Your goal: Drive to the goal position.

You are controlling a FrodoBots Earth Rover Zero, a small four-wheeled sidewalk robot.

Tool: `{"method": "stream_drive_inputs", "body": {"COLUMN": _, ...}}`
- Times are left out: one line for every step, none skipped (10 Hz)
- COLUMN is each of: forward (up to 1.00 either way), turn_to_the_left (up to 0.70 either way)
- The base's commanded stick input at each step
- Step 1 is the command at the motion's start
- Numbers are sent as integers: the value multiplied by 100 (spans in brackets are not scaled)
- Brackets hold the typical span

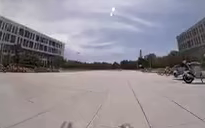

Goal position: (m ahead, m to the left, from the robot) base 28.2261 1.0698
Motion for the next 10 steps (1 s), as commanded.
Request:
{"method": "stream_drive_inputs", "body": {"forward": 70, "turn_to_the_left": 0}}
{"method": "stream_drive_inputs", "body": {"forward": 70, "turn_to_the_left": 0}}
{"method": "stream_drive_inputs", "body": {"forward": 70, "turn_to_the_left": 0}}
{"method": "stream_drive_inputs", "body": {"forward": 70, "turn_to_the_left": 0}}
{"method": "stream_drive_inputs", "body": {"forward": 70, "turn_to_the_left": 0}}
{"method": "stream_drive_inputs", "body": {"forward": 70, "turn_to_the_left": 0}}
{"method": "stream_drive_inputs", "body": {"forward": 70, "turn_to_the_left": 0}}
{"method": "stream_drive_inputs", "body": {"forward": 70, "turn_to_the_left": 0}}
{"method": "stream_drive_inputs", "body": {"forward": 70, "turn_to_the_left": 0}}
{"method": "stream_drive_inputs", "body": {"forward": 70, "turn_to_the_left": 0}}
